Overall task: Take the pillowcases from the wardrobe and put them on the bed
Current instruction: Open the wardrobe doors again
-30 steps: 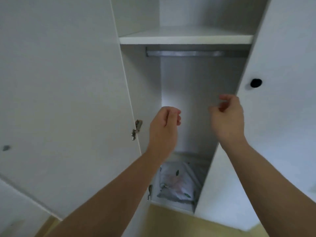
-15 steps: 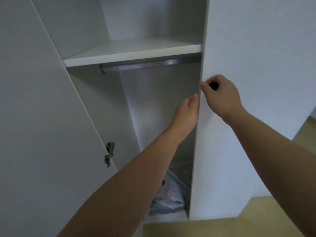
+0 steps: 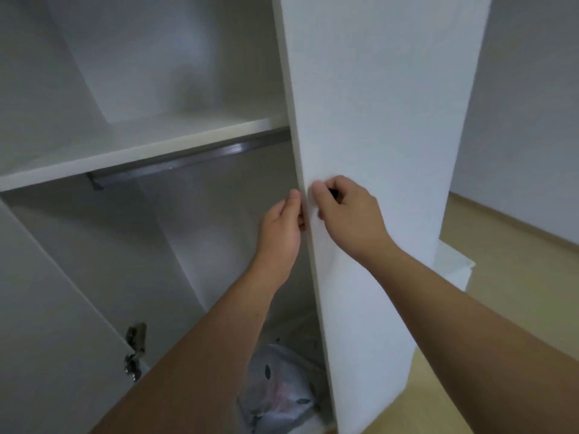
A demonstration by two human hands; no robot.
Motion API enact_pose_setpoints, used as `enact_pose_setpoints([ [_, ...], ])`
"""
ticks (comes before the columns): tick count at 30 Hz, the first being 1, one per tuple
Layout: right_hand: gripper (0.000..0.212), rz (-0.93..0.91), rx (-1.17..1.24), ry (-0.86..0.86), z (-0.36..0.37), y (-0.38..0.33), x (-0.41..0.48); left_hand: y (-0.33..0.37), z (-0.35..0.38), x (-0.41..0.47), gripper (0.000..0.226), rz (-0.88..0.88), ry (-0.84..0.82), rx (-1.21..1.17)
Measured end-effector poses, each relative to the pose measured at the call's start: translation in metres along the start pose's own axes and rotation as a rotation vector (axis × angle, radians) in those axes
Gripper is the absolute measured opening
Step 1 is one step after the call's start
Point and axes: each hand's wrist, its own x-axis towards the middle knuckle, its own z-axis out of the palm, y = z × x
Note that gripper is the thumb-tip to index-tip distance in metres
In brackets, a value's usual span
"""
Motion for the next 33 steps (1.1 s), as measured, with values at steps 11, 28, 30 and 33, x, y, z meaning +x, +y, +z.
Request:
enact_pose_setpoints([
  [11, 0.047, 0.082, 0.197, 0.225, -0.078, 0.008, -0.072, 0.017, 0.057, -0.08, 0.043, 0.172, -0.165, -0.024],
  [28, 0.047, 0.353, 0.174, 0.689, -0.183, 0.049, -0.12, 0.013, 0.172, -0.092, 0.038, 0.263, -0.631, 0.048],
  [30, 0.057, 0.373, 0.133, 0.762, -0.192, 0.055, -0.128, 0.017, 0.191, -0.093, 0.022, 0.271, -0.688, 0.055],
  [33, 0.055, 0.333, 0.071, 0.827, -0.205, 0.062, -0.138, 0.019, 0.217, -0.093, 0.014, 0.281, -0.768, 0.088],
])
